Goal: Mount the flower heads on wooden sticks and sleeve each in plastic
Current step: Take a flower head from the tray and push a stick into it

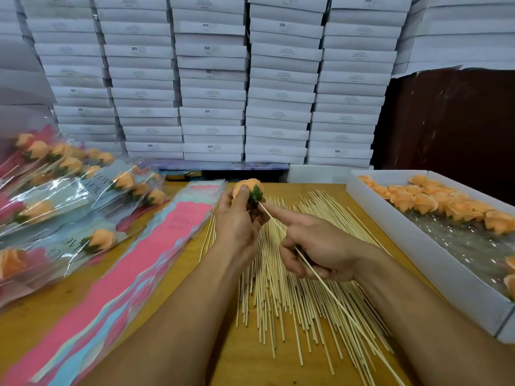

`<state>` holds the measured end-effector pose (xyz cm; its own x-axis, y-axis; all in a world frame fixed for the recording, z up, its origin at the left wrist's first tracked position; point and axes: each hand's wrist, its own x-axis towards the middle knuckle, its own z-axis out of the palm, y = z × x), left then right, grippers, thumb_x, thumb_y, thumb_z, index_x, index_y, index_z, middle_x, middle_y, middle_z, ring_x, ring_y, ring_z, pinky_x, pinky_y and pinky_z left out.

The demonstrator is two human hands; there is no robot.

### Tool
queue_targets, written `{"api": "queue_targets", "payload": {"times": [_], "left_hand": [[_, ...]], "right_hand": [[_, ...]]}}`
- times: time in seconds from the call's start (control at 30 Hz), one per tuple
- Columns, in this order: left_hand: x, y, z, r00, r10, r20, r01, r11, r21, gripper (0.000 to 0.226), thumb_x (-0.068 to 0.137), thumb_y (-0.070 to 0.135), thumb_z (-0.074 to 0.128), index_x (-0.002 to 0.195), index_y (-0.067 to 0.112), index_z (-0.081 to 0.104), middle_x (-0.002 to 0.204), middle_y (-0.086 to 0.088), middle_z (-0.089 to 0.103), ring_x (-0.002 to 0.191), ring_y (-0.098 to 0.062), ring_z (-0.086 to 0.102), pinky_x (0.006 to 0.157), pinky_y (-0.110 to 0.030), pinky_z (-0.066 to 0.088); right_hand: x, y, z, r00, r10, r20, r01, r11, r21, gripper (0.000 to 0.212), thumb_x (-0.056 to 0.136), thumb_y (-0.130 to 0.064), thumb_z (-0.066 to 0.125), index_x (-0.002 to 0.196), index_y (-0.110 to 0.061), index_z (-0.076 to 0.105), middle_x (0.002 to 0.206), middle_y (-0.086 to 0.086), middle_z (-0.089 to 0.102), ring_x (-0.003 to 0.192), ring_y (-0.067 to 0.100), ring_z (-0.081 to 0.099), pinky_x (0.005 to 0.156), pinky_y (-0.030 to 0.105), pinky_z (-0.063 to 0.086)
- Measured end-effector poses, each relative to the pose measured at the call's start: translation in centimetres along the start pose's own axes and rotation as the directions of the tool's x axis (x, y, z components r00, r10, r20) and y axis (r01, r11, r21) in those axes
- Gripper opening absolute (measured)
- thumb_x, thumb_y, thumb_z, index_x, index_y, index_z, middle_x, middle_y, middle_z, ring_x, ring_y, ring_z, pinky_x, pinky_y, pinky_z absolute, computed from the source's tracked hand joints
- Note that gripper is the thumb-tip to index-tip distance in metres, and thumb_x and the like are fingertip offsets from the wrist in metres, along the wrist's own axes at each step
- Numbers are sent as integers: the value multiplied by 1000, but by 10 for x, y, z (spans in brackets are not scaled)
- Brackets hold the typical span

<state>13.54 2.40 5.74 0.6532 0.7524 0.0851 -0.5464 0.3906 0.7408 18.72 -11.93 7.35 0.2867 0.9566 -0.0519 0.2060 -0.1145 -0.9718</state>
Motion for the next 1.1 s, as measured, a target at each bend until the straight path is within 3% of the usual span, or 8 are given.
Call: {"api": "queue_targets", "payload": {"times": [0.4,0.6,0.8,0.97,1.1], "left_hand": [[-1,0,-1,1000,-12,9,12,1000,-1,15,103,17,53,116,16,59,93,-9,68,75,-15,66,59,-25,56],[0,-1,-1,1000,1,17,-2,999,36,10,102,18,54,110,17,61,90,-8,68,67,-12,67,58,-25,55],[1,-2,-2,1000,28,9,-28,997,71,25,101,17,55,126,13,55,95,-11,65,70,-15,65,55,-25,52],[2,-3,-4,996,85,-9,-82,979,184,15,99,11,54,113,17,52,102,-17,59,69,-19,55,47,-25,44],[3,-3,-4,994,108,-16,-103,973,207,17,98,7,50,103,23,51,97,-18,58,61,-18,54,45,-25,41]], "right_hand": [[1,1,2,1000,30,-8,-30,999,-27,84,87,-1,31,156,-48,25,55,13,59,33,14,34,32,22,26],[2,1,1,999,30,-19,-31,999,-19,83,89,2,29,157,-48,23,56,15,60,32,14,34,32,22,25],[3,3,1,999,20,-28,-21,1000,-17,85,86,-3,33,156,-50,23,59,15,62,33,14,36,31,21,26],[5,8,3,994,-35,-101,27,996,-81,58,108,-14,32,157,-43,21,55,5,57,37,10,39,34,22,30],[8,7,10,965,-166,-203,129,975,-182,44,110,-14,30,137,-46,42,47,-4,47,40,6,39,39,19,34]]}}
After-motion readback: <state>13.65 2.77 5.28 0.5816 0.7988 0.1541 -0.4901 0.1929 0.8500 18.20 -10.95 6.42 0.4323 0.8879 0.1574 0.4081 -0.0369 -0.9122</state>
